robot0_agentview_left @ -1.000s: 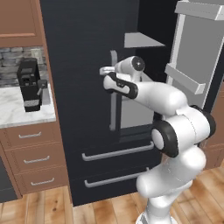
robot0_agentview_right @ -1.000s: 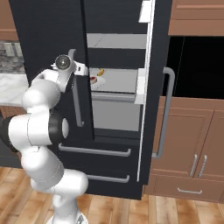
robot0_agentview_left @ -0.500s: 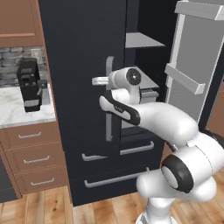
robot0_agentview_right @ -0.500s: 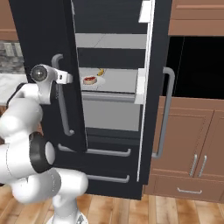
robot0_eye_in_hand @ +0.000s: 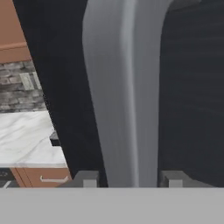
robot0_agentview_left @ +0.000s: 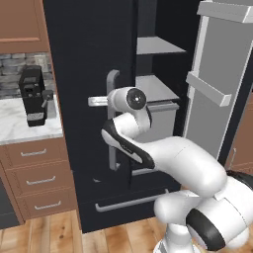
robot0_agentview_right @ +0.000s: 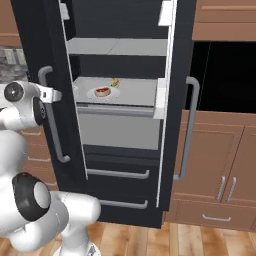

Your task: Retrieve the steak from the fridge and place it on the saucepan with marinade on the stove.

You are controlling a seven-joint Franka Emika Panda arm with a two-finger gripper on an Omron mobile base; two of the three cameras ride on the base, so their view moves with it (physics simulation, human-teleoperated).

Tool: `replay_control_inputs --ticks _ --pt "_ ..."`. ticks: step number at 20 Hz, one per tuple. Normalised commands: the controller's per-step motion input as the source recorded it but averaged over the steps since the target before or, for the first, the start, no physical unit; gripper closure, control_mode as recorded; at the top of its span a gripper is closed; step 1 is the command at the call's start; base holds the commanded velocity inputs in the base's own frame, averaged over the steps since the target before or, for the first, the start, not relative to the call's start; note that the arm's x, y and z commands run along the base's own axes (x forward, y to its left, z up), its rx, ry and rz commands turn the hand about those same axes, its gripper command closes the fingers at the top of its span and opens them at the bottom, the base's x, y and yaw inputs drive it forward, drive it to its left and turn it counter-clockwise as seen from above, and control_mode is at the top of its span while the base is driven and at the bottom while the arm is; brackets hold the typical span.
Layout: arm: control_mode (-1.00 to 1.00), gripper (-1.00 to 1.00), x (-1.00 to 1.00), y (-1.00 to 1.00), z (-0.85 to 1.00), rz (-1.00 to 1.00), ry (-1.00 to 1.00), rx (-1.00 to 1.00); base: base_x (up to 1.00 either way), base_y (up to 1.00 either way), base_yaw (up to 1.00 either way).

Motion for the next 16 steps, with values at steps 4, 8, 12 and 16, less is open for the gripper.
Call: replay_control_inputs --ticks 4,8,12,16 --pt "-1.00 1.00 -0.44 0.68 0.00 0.00 0.00 -0.01 0.00 0.00 0.00" --pt "-1.00 1.00 -0.43 0.67 0.00 0.00 0.00 -0.01 0.00 0.00 0.00" --pt "-1.00 1.00 -0.43 0.66 0.00 0.00 0.01 -0.01 0.00 0.00 0.00" --pt "-1.00 1.00 -0.40 0.68 0.00 0.00 0.06 -0.02 0.00 0.00 0.00"
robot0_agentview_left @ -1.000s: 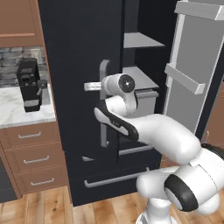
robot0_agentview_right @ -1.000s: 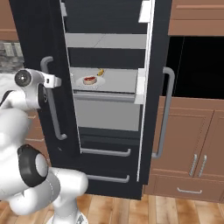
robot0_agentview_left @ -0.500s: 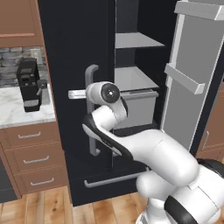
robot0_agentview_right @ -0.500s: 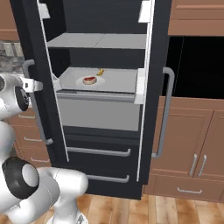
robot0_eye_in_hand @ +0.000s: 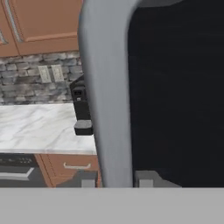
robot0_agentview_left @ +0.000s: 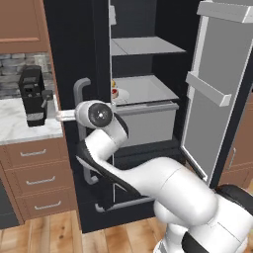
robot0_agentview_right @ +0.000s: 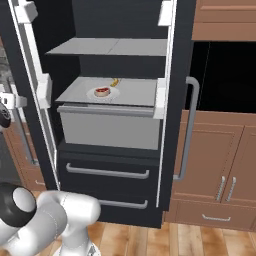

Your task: Retrieve the steak from the fridge and place it on the saucepan with marinade on the stove.

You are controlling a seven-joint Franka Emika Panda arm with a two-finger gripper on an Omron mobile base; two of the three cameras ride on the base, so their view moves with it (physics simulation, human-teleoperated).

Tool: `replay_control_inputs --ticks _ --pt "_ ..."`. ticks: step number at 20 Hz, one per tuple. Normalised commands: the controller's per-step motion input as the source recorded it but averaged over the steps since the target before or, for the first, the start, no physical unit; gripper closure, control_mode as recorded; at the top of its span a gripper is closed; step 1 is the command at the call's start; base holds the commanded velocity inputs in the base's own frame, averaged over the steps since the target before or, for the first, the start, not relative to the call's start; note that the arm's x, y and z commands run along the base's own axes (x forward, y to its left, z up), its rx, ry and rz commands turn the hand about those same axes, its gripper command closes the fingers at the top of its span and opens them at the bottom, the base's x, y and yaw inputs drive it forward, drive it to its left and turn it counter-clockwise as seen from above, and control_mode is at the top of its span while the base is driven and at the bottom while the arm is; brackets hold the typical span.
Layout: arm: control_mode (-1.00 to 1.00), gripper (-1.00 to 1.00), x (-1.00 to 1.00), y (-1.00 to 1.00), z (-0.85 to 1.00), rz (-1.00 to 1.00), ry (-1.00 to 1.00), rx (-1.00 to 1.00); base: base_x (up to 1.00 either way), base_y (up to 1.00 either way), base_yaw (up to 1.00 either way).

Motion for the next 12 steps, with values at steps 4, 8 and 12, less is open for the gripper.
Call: replay_control_inputs --ticks 4,8,12 --pt "-1.00 -1.00 -0.48 0.43 0.00 0.00 0.03 -0.02 0.00 0.00 0.00" --pt "-1.00 -1.00 -0.72 0.00 0.00 0.02 0.00 0.00 0.00 0.00 0.00" --pt "-1.00 -1.00 -0.81 -0.03 0.04 0.07 0.00 0.00 0.00 0.00 0.00"
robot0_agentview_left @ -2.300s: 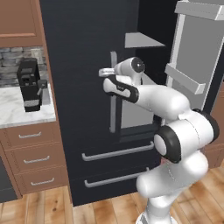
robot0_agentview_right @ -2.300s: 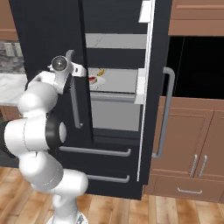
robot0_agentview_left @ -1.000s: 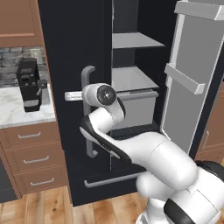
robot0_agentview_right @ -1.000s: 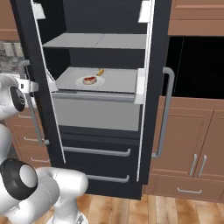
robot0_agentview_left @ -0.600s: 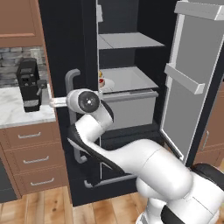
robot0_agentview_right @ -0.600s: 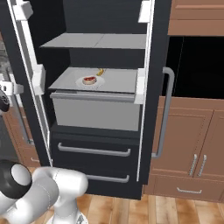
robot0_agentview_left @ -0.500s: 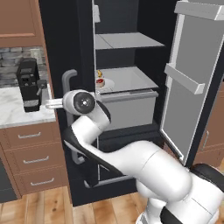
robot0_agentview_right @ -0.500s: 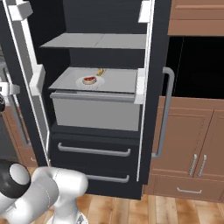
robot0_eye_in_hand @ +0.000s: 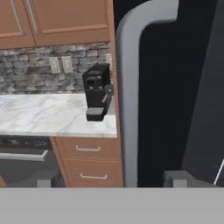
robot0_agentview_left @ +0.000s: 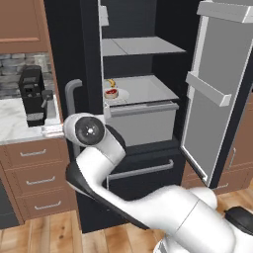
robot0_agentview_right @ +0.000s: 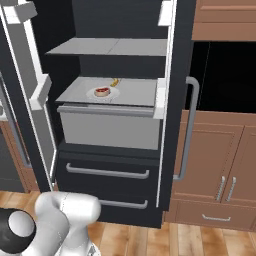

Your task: Retrieve the steak from the fridge and place it on the saucepan with marinade on the stove.

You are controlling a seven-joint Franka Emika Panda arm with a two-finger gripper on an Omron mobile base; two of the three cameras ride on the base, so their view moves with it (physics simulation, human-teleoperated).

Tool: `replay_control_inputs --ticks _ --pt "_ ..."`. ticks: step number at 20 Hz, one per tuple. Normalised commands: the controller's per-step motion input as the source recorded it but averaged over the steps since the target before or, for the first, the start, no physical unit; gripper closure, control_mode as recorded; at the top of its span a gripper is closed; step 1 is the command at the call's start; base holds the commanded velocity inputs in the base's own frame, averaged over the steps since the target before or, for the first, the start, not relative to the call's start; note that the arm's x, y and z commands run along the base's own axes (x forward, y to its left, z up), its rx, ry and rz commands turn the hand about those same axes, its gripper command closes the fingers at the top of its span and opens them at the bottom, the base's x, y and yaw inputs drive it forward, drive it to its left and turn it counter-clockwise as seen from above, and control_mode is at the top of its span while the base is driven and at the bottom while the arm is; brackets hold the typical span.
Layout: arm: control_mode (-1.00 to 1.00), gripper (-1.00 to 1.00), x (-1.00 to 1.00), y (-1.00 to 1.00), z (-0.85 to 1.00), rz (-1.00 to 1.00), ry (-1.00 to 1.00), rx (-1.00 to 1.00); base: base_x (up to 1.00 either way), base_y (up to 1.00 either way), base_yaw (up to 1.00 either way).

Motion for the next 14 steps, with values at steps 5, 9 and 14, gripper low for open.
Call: replay_control_inputs --ticks 5,9,14 --pt "-1.00 -1.00 -0.90 -0.41 0.19 0.09 0.00 0.00 0.00 0.00 0.00" --pt "-1.00 -1.00 -0.72 -0.97 0.28 0.00 0.00 0.00 0.00 0.00 0.00" --pt "-1.00 -1.00 -0.33 -1.00 0.29 0.00 0.09 0.00 0.00 0.00 0.00"
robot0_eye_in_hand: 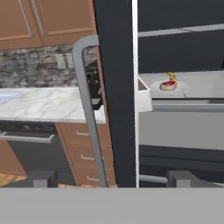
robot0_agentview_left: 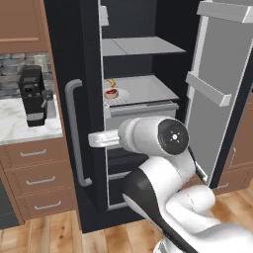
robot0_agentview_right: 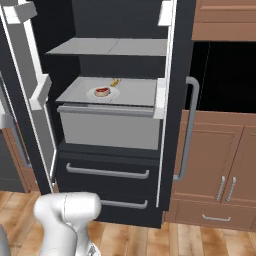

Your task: Retrieve the steak from the fridge and place it on the saucepan with marinade on the stove.

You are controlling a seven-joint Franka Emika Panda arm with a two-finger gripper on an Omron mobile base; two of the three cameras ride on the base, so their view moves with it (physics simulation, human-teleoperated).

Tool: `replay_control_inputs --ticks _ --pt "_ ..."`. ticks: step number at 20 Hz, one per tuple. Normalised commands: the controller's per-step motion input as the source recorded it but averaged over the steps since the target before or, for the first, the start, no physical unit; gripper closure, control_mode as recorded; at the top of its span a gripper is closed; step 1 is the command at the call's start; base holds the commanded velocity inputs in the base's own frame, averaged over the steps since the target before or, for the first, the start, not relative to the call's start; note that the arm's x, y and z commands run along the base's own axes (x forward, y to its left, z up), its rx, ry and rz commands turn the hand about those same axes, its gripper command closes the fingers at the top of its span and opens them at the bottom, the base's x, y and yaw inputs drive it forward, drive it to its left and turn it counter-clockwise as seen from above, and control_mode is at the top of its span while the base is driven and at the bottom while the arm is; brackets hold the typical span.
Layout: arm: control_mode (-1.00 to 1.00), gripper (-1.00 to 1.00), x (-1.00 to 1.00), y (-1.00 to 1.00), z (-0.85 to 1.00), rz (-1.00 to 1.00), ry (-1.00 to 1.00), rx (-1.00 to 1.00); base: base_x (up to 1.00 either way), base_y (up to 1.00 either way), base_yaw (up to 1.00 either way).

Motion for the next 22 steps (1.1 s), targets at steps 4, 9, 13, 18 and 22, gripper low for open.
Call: replay_control_inputs --ticks 4,9,13,18,22 --pt "-1.00 -1.00 -0.08 -1.00 0.34 0.00 0.09 0.00 0.00 0.00 0.00" --pt "-1.00 -1.00 0.00 -0.97 0.34 0.01 0.03 0.01 0.00 0.00 0.00" --pt "-1.00 -1.00 0.00 -0.44 0.16 0.11 -0.12 0.17 0.00 0.00 0.00" --pt "-1.00 -1.00 0.00 -0.25 0.00 0.18 -0.32 0.19 0.00 0.00 0.00" --pt "-1.00 -1.00 0.10 -0.03 0.19 0.13 -0.06 0.05 0.00 0.00 0.00"
